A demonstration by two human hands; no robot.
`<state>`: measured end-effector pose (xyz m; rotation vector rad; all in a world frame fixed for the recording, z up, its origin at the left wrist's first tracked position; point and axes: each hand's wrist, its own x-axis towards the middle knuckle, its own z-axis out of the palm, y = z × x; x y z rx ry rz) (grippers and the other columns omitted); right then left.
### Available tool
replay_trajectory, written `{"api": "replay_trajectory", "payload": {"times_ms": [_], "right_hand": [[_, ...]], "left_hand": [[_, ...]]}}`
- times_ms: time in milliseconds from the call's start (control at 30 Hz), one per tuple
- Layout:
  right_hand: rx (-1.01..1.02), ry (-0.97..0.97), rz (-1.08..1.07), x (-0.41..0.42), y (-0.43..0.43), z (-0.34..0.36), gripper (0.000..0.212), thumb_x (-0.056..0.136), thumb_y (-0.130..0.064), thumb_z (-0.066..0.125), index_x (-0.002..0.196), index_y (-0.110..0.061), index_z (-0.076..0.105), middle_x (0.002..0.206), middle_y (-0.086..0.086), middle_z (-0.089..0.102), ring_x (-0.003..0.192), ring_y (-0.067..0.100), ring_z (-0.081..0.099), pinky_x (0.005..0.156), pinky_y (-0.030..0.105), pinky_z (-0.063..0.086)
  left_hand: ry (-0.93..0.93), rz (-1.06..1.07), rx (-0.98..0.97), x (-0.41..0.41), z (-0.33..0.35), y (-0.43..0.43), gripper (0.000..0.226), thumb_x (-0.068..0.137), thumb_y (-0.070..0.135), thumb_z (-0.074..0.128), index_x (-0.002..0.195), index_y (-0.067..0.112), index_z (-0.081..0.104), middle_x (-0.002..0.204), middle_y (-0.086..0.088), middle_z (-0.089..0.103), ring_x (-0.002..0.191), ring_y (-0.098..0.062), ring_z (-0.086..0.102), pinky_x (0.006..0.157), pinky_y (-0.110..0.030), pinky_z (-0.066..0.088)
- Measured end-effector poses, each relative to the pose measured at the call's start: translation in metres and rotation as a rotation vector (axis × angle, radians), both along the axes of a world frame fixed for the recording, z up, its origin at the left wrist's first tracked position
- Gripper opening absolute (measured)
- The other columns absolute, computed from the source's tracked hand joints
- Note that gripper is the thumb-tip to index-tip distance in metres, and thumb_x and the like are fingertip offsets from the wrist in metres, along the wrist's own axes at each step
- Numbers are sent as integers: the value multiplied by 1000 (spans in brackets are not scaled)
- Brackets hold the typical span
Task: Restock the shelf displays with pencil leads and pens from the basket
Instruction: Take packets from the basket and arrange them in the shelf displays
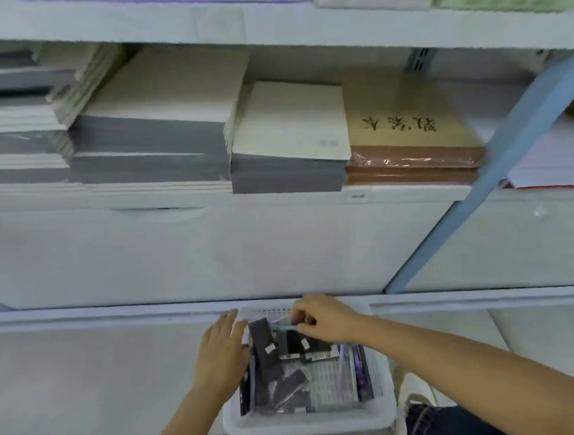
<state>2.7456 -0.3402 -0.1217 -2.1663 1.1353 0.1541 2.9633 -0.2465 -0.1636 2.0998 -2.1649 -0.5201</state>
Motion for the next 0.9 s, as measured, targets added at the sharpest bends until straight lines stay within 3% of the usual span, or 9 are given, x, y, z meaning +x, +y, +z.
{"api": "replay_trajectory", "payload": {"times_ms": [100,200,333,433,533,600,767,833,900], "right_hand": [[33,104,-99,-10,10,-60,46,94,-29,56,136,-14,44,134,7,45,118,21,47,92,30,41],[-123,170,-133,-12,23,-98,70,90,-36,60,148,-14,27,147,4,29,135,21,28,109,32,31],[-263,247,-150,-4,42,-125,80,84,-43,67,148,-13,28,145,5,34,132,26,31,112,38,25],[-254,243,-171,-8,47,-135,86,78,-45,74,146,-16,31,146,6,32,133,26,31,114,39,24],[-182,218,-156,-15,39,-135,92,73,-47,77,146,-16,29,145,4,35,130,24,35,109,37,31],[-109,223,-157,-16,34,-134,87,73,-46,77,142,-16,34,135,4,43,122,24,43,100,36,37],[52,118,-198,-20,41,-135,42,82,-28,72,116,-14,52,113,6,59,102,21,56,77,30,45],[218,-13,-260,-25,41,-130,36,83,-29,73,111,-17,54,105,1,63,94,16,59,75,26,45],[341,-135,-325,-30,36,-120,35,83,-32,73,111,-20,57,102,-5,63,94,13,59,81,26,48]], "left_hand": [[34,0,100,7,-35,15,56,102,28,39,153,15,20,162,-2,-5,151,-20,0,120,-30,9],[88,8,52,8,-52,24,54,99,22,51,148,9,35,161,-3,-2,150,-24,12,117,-31,20],[129,36,9,3,-59,30,52,93,16,62,141,5,46,160,-9,14,135,-30,44,106,-40,42],[130,53,-13,1,-59,30,53,93,15,61,141,3,45,160,-10,15,136,-32,43,106,-42,42],[123,64,2,-3,-57,30,53,98,21,52,147,6,37,161,-6,3,142,-29,33,112,-40,33],[130,82,14,-5,-56,28,53,100,23,49,148,7,35,162,-5,1,144,-29,30,113,-39,31],[120,89,37,-7,-52,27,52,102,27,44,149,9,32,161,-3,-5,150,-26,11,118,-39,23],[99,110,47,-9,-49,26,51,102,27,43,148,10,34,162,-5,-1,150,-26,3,119,-41,19],[97,149,21,-13,-42,23,46,99,23,50,143,10,42,161,-14,16,148,-35,13,116,-47,23]]}}
